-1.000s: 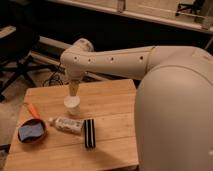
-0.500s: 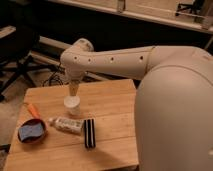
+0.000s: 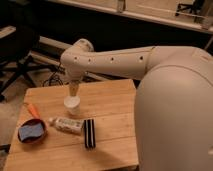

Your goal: Place the pepper in the ceramic cup

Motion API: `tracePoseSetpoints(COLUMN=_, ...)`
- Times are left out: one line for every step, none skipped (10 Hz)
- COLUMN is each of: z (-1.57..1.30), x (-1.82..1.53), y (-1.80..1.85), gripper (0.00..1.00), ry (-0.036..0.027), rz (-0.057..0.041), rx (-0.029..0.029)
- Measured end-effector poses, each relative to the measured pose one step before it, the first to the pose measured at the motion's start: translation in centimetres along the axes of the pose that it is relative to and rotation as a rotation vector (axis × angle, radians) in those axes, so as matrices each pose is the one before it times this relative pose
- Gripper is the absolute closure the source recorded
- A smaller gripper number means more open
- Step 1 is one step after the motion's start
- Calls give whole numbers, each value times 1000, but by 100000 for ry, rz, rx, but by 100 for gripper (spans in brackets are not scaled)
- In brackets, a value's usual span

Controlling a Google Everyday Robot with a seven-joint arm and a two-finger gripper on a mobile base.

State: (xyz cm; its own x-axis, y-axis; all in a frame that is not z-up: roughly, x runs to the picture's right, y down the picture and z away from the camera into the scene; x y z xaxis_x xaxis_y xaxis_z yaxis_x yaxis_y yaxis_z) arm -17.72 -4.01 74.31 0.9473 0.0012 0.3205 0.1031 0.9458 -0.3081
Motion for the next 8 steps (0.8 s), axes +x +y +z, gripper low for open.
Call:
tracePoseSetpoints(z=6, x=-12, y=2, gripper=20, ry=-11, rz=-10, rx=-9)
tracePoseSetpoints(z=-11, x=1, y=-7, gripper=20, ry=-8, rz=7, rx=22)
tracePoseSetpoints(z=10, x=8, y=7, gripper=20, ry=15, rz=4, rx=-20)
tracePoseSetpoints(z=3, x=3, y=4, gripper=20, ry=9, rz=-7, rx=-7)
tracePoseSetpoints(z=3, x=5, y=3, gripper=20, ry=4, rz=9, rx=-5)
tracePoseSetpoints(z=-3, x=-4, y=-2, gripper=20, ry=-2, rz=-8, rx=5)
tracePoseSetpoints(z=-20, x=-23, y=-12, gripper=20, ry=69, rz=-147, rx=50)
tracePoseSetpoints(z=-197, x=-154, y=-221, gripper=20, ry=59, rz=-618, rx=568)
